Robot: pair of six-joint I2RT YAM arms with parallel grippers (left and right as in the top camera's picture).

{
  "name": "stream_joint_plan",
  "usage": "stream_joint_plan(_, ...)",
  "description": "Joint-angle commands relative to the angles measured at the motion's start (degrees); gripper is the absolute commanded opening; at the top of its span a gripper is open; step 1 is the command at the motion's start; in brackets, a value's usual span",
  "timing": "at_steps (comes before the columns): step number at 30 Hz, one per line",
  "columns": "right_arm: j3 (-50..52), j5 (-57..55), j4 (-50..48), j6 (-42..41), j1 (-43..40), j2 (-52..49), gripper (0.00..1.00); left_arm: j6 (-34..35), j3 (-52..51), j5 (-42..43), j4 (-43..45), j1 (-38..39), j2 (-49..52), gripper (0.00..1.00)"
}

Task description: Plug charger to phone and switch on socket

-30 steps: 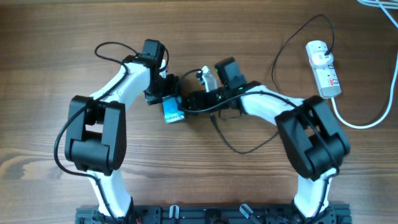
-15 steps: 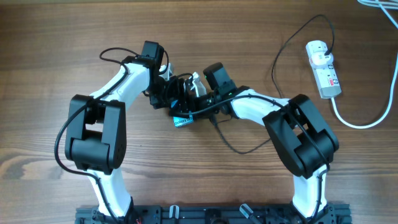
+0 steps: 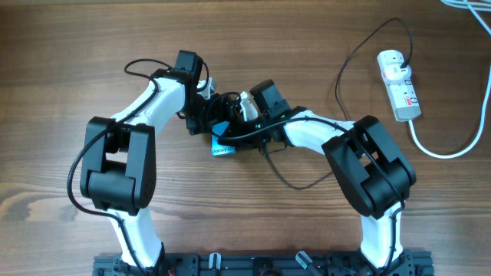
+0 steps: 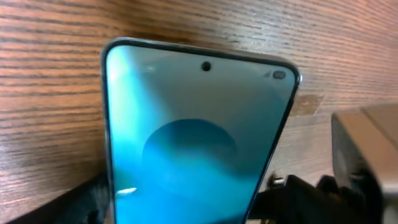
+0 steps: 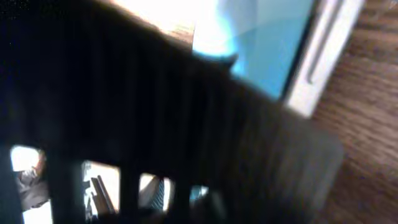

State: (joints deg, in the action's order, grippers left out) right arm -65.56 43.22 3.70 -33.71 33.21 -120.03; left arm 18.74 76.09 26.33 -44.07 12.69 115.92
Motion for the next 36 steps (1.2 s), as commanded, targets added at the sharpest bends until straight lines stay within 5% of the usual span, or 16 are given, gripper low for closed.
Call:
stream_joint_plan(1, 0.42, -0.83, -0.63, 0.04, 0.15, -1.38, 0.17, -0.72, -2.27, -0.42, -0.48, 0.68, 3.04, 0.95)
stream_joint_plan(6, 0.42, -0.83, -1.51, 0.04, 0.15, -1.38, 0.05, -0.72, -2.27, -0.42, -0.46, 0.68, 3.04, 1.0)
stream_joint_plan(10, 0.42, 0.24, -1.55, -2.86, 0.07, -1.38, 0.08, -0.74, -2.27, -0.37, -0.31, 0.35, 2.56, 0.99)
stream_joint_plan(17, 0.39, 20.22, -9.86, -2.51, -6.05, -1.36, 0.04, -1.75, -2.16, 4.63, 1.36, -2.86, -6.16, 0.99)
stream_joint_plan(28, 0.39, 40.02, -63.28, -40.54, -9.68, -1.36, 0.04, -2.05, -2.16, 37.59, 14.56, -9.66, -21.2, 0.89)
stream_joint_plan(33, 0.39, 42.23, -91.34, -59.76, -9.73, -1.36, 0.04, -2.05, -2.16, 39.6, 16.39, -9.57, -21.44, 0.75)
stream_joint_plan(36, 0.37, 40.61, -94.66, -62.51, -10.01, -1.38, 0.04, -2.05, -2.16, 45.83, 17.77, -9.55, -21.44, 0.69)
